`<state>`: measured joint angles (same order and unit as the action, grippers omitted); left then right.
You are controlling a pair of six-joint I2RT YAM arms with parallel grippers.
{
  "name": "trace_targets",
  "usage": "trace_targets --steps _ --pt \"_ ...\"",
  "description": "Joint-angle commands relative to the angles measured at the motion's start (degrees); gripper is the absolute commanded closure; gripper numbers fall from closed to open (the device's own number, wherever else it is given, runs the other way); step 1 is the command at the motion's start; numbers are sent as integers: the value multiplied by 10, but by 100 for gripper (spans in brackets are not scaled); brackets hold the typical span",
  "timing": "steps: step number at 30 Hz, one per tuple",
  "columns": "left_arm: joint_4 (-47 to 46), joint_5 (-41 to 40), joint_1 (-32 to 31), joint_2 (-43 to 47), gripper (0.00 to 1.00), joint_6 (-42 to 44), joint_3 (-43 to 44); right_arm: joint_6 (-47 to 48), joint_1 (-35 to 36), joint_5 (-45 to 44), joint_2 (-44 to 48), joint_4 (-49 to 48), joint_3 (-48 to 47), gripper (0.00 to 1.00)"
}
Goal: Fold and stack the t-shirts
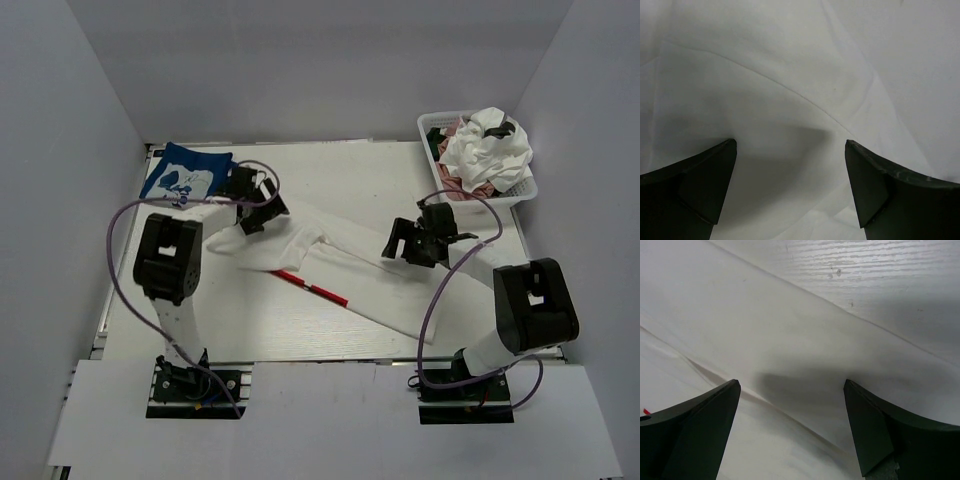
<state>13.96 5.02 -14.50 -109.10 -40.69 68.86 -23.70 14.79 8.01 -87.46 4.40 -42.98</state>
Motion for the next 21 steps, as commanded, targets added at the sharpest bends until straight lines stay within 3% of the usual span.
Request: trace_targets --steps 1,4,5,7,8,9,11,13,15,21 --pt "36 1 -4 -108 0 52 90 -9 30 -51 3 24 17 10" --pt "23 58 -18 -214 0 88 229 -10 88 -62 36 53 73 10" --pt "29 86 -18 -245 0 97 271 -15 141 -64 54 60 82 10" --pt "47 104 -33 -347 0 113 417 -36 180 -47 76 80 114 10" --pt "60 127 -39 -383 0 119 474 -40 236 -38 88 83 120 10" --pt "71 140 -44 -419 0 119 579 -49 257 -33 93 90 127 10" --pt "66 159 -60 -507 0 109 689 -57 329 -20 102 92 127 10" --pt "9 164 -68 -531 0 76 699 -54 378 -18 95 89 107 10" --pt "-64 172 -69 -531 0 51 657 -35 429 -5 78 67 85 10" --pt "-70 137 -69 -539 0 38 665 -3 494 -21 18 60 42 10"
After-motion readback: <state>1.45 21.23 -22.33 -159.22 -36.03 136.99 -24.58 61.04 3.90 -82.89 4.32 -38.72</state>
